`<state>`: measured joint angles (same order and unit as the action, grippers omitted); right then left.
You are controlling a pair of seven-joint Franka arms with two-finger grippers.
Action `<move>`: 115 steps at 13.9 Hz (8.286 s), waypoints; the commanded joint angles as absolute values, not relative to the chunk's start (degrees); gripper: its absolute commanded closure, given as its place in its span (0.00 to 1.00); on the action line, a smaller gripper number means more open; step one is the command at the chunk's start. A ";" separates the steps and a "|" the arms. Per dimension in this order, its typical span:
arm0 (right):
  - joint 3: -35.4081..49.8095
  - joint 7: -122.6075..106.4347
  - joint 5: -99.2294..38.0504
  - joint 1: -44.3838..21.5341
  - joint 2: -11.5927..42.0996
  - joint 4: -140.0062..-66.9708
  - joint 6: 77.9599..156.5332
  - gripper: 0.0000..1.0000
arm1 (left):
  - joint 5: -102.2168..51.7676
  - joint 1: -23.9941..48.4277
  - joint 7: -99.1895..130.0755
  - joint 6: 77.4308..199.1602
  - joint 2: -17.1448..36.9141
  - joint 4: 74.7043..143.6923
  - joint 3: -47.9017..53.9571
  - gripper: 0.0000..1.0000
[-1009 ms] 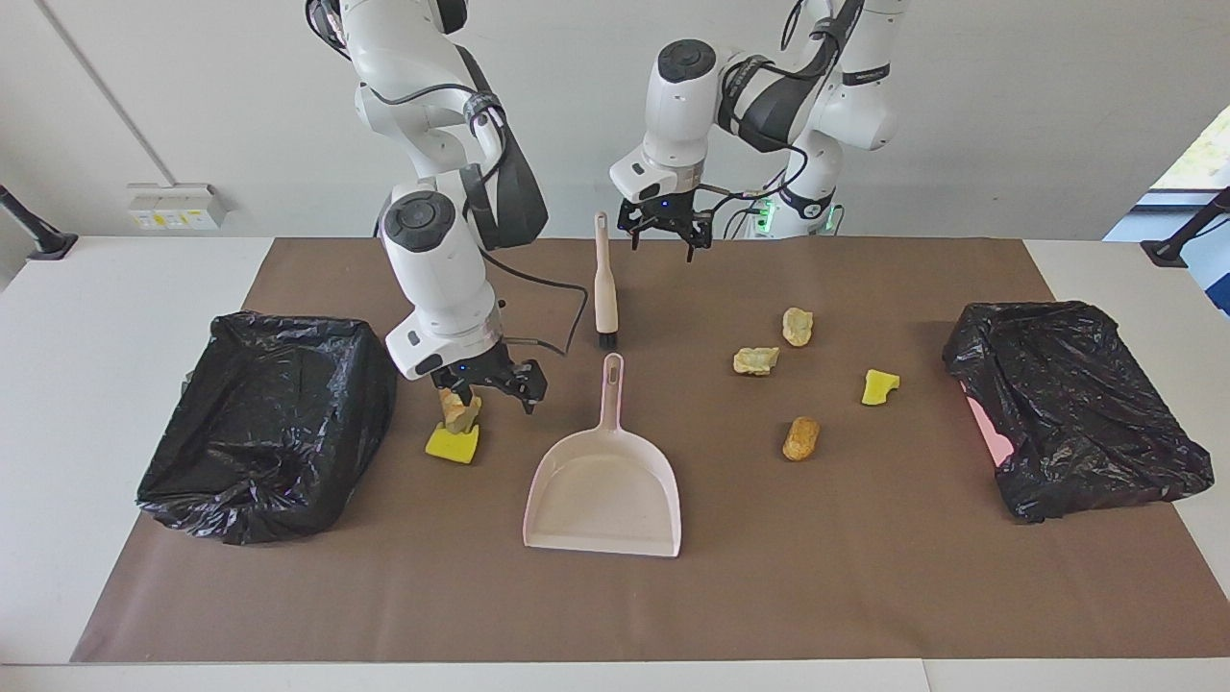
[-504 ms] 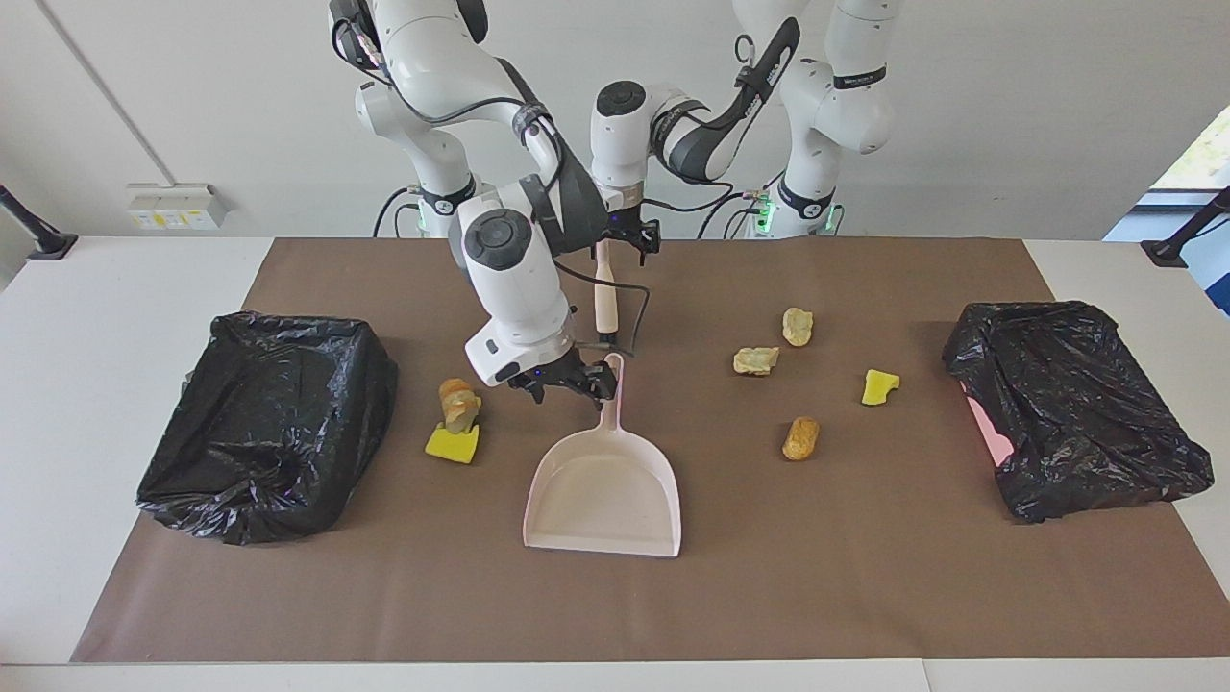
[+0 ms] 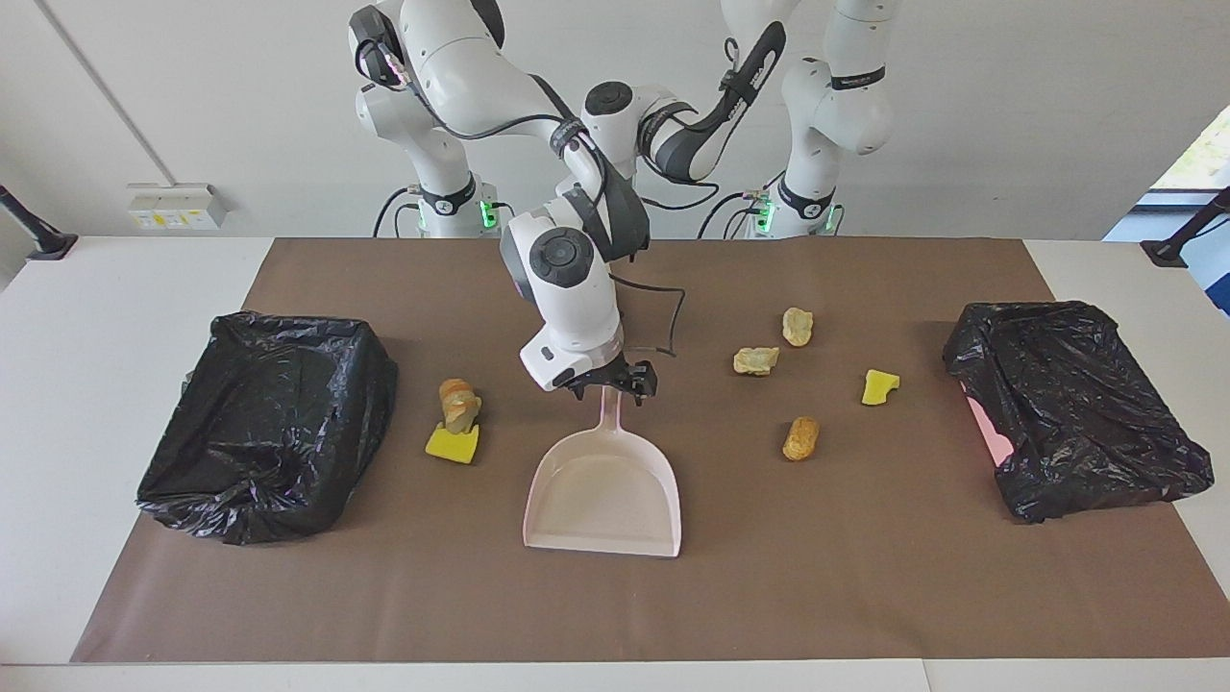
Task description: Sweep and dump trash in bin
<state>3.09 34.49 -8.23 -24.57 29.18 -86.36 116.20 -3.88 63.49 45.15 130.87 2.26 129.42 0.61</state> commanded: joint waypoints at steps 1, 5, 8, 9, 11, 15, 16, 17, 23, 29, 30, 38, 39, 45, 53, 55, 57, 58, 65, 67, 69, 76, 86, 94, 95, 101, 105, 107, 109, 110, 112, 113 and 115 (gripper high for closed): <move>3.34 32.78 -7.03 -25.13 29.88 -86.92 117.25 0.00 | -5.36 65.48 45.09 129.12 1.06 130.25 -0.26 0.19; 3.34 31.03 -6.15 -25.23 29.88 -88.50 117.68 0.02 | -7.99 65.92 44.83 128.50 1.05 129.99 0.09 0.32; 3.34 29.80 -6.06 -25.22 29.36 -90.26 118.39 0.47 | -10.19 66.97 44.65 128.32 0.88 129.81 0.70 0.53; 3.34 29.36 -5.80 -25.22 29.36 -90.00 117.78 0.90 | -10.28 66.89 44.30 128.15 0.88 129.81 0.70 0.57; 3.16 29.97 -5.10 -25.31 29.36 -89.13 117.07 1.00 | -10.28 66.62 44.03 127.01 0.79 129.81 0.62 0.73; 3.16 28.31 -2.55 -24.00 28.75 -87.98 115.66 1.00 | -10.28 63.39 40.88 120.87 -2.28 128.15 0.09 1.00; 3.25 24.30 -2.72 -23.21 27.44 -87.98 115.49 1.00 | -9.85 62.50 40.70 117.28 -3.42 127.10 -0.09 1.00; 3.08 18.52 -3.42 -22.25 26.12 -88.15 115.23 1.00 | -9.41 61.71 40.61 113.59 -4.12 126.65 -0.26 1.00; 3.34 -9.99 -3.78 -15.12 14.61 -89.82 100.75 1.00 | 0.61 47.31 38.59 101.78 -10.62 126.83 -0.17 1.00; 3.16 -43.00 -1.33 -11.16 5.54 -96.31 91.23 1.00 | 7.19 31.49 38.41 102.65 -11.69 128.23 -0.09 1.00; 3.16 -48.03 -0.36 -10.99 5.02 -97.72 91.49 1.00 | 8.69 29.46 38.41 103.70 -11.69 128.58 -0.09 1.00; 3.25 -48.52 3.07 -21.43 10.46 -102.20 101.23 1.00 | 16.35 11.18 31.48 115.31 -10.72 136.05 -0.09 1.00; 3.34 -46.69 3.25 -21.71 10.37 -103.70 102.38 1.00 | 16.35 10.47 30.68 115.40 -10.37 136.66 -0.09 1.00; 3.43 -39.65 3.87 -25.31 10.37 -108.45 106.77 1.00 | 16.35 9.49 30.59 115.50 -11.77 143.69 0.09 1.00; 3.34 -37.00 3.78 -28.48 14.41 -108.46 111.62 1.00 | 2.66 21.78 28.57 115.22 -11.43 143.71 0.35 1.00; 3.34 -36.57 3.78 -28.48 14.41 -108.46 111.62 1.00 | 0.27 24.16 26.99 115.75 -10.12 141.61 0.35 1.00; 3.34 -36.56 3.78 -28.48 14.41 -108.46 111.45 1.00 | 0.26 25.31 27.95 112.26 -8.01 136.96 0.35 1.00; 3.34 -36.56 3.78 -28.48 14.41 -108.46 111.45 1.00 | 0.18 25.23 27.95 110.24 -7.65 134.67 0.35 1.00; 3.34 -37.52 3.78 -28.39 14.24 -108.72 111.18 1.00 | -0.53 28.56 46.29 96.25 -11.42 132.89 0.79 1.00; 3.34 -40.24 3.69 -27.95 14.15 -109.34 111.71 1.00 | -0.44 28.65 50.25 91.87 -12.30 133.07 0.70 1.00; 3.34 -40.43 3.87 -27.95 13.45 -111.52 113.72 1.00 | -0.35 28.65 55.78 91.84 -13.27 134.73 0.79 1.00; 3.34 -41.22 3.87 -28.04 13.36 -111.97 114.43 1.00 | -5.07 29.96 69.59 94.99 -17.32 141.06 1.06 1.00; 3.34 -40.96 4.39 -28.30 13.62 -112.15 114.61 1.00 | -10.63 28.04 57.26 107.23 -6.86 134.83 0.88 1.00; 3.34 -40.52 4.39 -28.39 13.62 -112.15 114.61 1.00 | -10.81 29.00 20.41 112.67 -6.33 135.09 1.05 1.00; 3.34 -40.52 4.39 -28.39 13.62 -112.15 114.61 1.00 | -10.81 30.40 19.61 112.59 -6.59 135.17 1.05 1.00; 3.34 -40.52 4.39 -28.39 13.62 -112.15 114.61 1.00 | -16.26 36.64 8.81 115.83 -6.50 134.65 1.41 1.00; 3.34 -40.52 4.39 -28.39 13.62 -112.15 114.61 1.00 | -16.26 38.58 5.19 114.44 -5.19 130.79 1.49 1.00; 3.34 -40.52 4.39 -28.39 13.62 -112.15 114.61 1.00 | -16.17 37.62 5.27 108.41 -5.10 126.15 0.80 1.00; 3.34 -40.43 4.39 -28.39 13.62 -112.15 114.61 1.00 | -13.81 34.13 5.36 105.47 -5.10 123.67 0.70 1.00; 3.34 -40.43 4.39 -28.39 13.62 -112.15 114.61 1.00 | -10.93 32.27 5.36 105.47 -5.01 123.14 0.70 1.00; 3.34 -40.34 4.39 -28.39 13.62 -112.15 114.61 1.00 | -2.58 30.77 5.19 106.34 -4.40 122.35 0.62 1.00; 3.34 -40.25 4.39 -28.39 13.62 -112.15 114.61 1.00 | -0.98 27.37 4.32 106.43 -3.18 121.39 0.70 1.00; 3.34 -40.25 4.39 -28.39 13.62 -112.15 114.70 1.00 | -0.79 22.35 -0.85 105.30 0.07 116.57 0.62 1.00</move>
<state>3.04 -39.58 3.45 -28.69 14.75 -110.19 113.51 -2.05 26.85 3.41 107.20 -4.02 122.26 0.17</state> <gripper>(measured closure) 0.683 0.727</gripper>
